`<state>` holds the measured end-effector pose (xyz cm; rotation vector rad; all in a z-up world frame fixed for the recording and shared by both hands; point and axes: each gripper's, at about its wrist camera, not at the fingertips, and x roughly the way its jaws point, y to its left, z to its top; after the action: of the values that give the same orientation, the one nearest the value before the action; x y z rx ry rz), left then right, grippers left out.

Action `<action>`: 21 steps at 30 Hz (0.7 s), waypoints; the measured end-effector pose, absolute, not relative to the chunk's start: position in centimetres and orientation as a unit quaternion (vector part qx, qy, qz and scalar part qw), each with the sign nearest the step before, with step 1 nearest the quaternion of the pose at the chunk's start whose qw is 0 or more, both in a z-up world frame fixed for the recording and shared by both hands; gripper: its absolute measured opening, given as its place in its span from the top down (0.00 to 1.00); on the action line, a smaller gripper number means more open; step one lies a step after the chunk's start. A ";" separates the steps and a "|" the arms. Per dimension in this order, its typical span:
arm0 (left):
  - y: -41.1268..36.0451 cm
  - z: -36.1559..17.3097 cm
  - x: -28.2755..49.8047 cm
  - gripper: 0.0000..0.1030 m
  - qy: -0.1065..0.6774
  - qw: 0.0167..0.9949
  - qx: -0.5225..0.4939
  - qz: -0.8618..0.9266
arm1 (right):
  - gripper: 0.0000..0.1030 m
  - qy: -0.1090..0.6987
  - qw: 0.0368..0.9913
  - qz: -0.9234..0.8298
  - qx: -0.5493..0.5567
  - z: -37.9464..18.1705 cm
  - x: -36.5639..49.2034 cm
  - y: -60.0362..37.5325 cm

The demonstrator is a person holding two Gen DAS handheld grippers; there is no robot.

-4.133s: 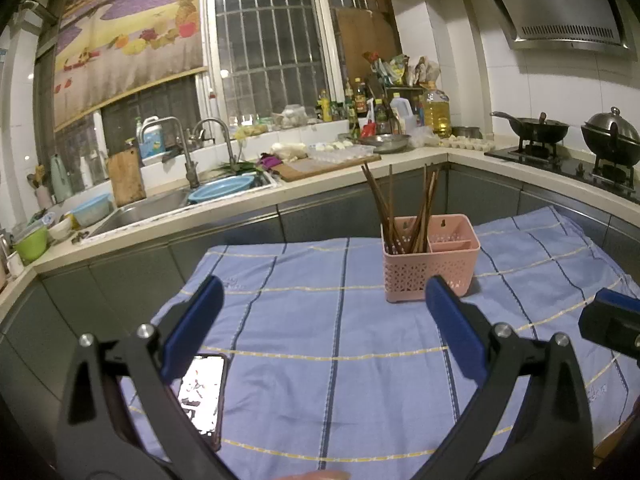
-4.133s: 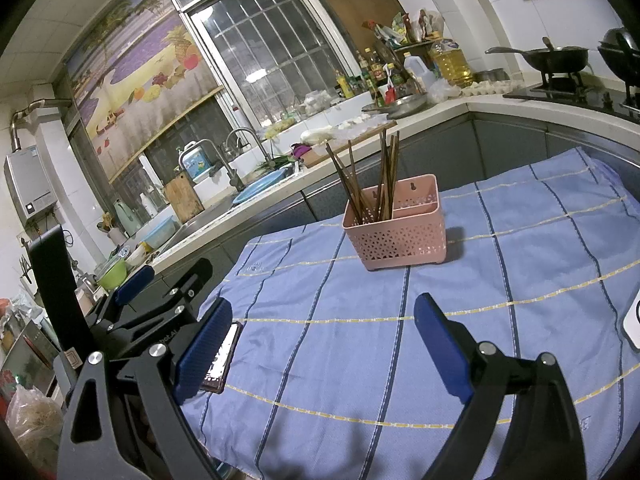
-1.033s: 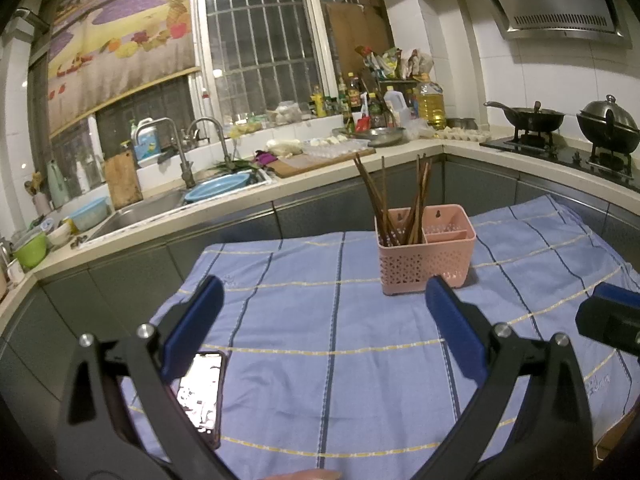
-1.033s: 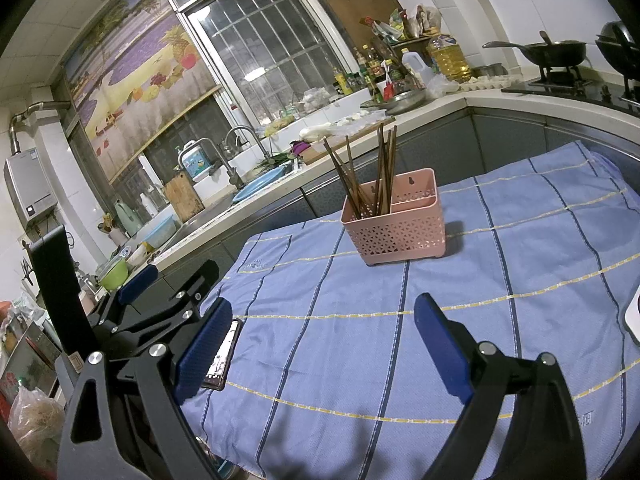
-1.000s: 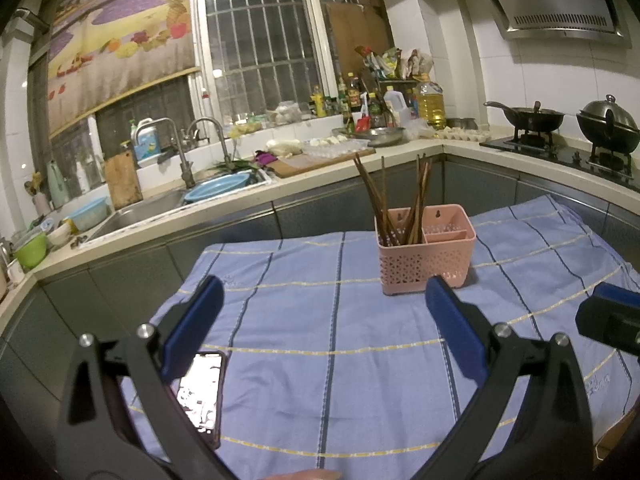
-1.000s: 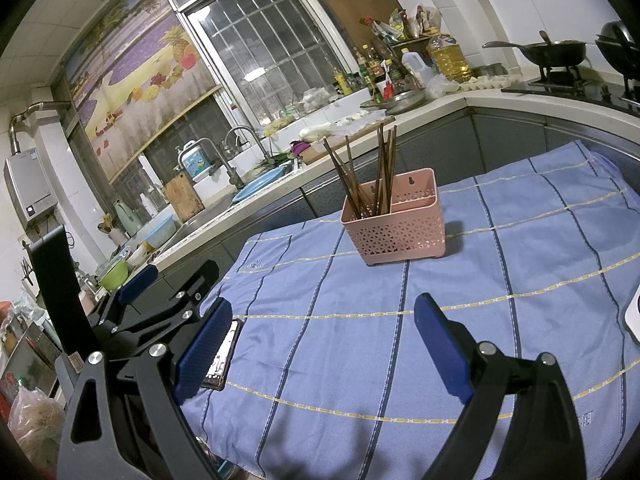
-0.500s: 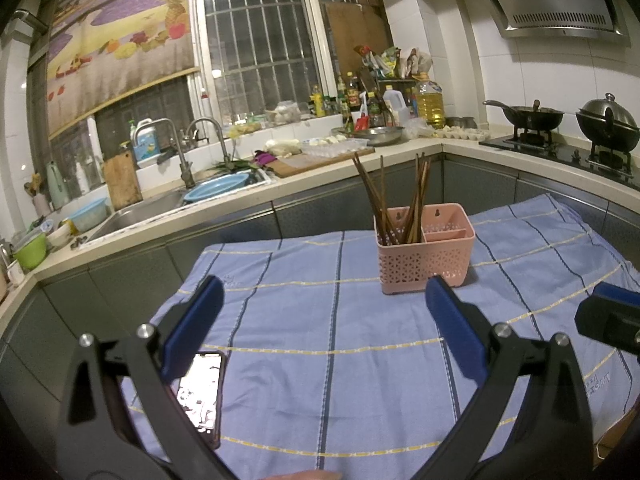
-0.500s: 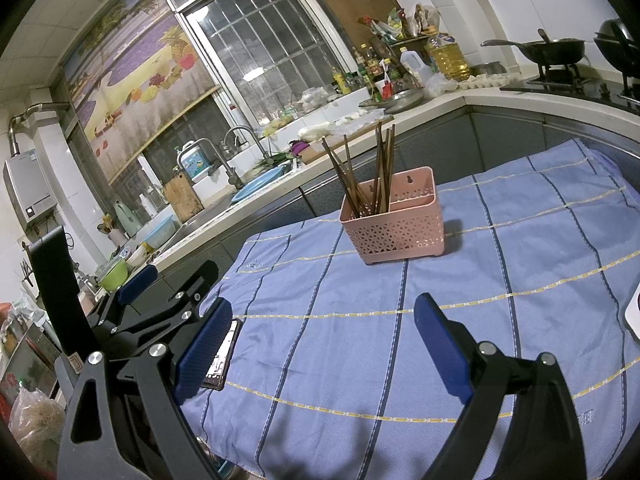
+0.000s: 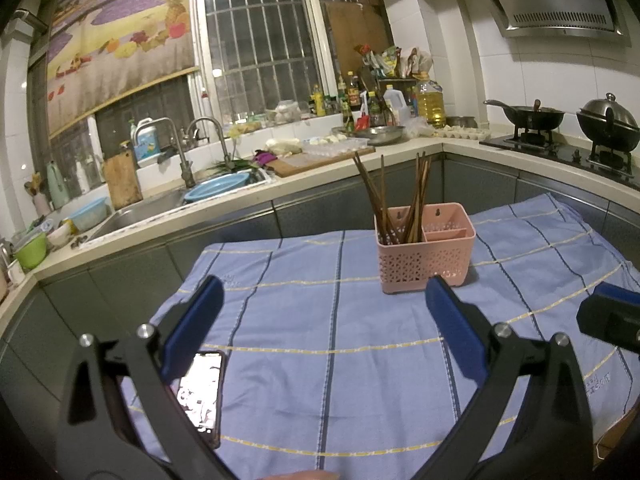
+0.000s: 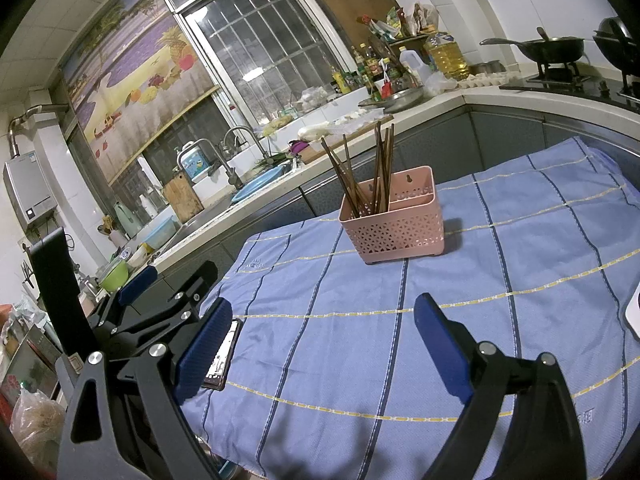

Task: Organize utensils

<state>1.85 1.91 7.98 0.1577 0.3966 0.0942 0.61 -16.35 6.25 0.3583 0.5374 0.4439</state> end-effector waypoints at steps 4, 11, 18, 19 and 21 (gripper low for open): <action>1.9 8.0 1.8 0.06 0.197 0.976 0.078 0.047 | 0.12 0.262 0.924 0.216 0.174 6.3 0.6 -16.4; 1.9 8.0 1.9 0.06 0.197 0.976 0.078 0.047 | 0.12 0.262 0.924 0.216 0.175 6.3 0.7 -16.4; 1.9 8.0 2.0 0.06 0.197 0.976 0.077 0.047 | 0.12 0.262 0.925 0.216 0.174 6.3 0.6 -16.3; 1.9 8.0 1.9 0.06 0.197 0.976 0.078 0.047 | 0.12 0.262 0.924 0.216 0.174 6.3 0.7 -16.4; 1.9 8.0 2.0 0.06 0.197 0.976 0.078 0.047 | 0.12 0.262 0.924 0.216 0.174 6.3 0.6 -16.2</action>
<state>1.98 1.95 7.96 0.1564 0.3978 0.0938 0.58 -16.22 6.34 0.3579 0.5367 0.4429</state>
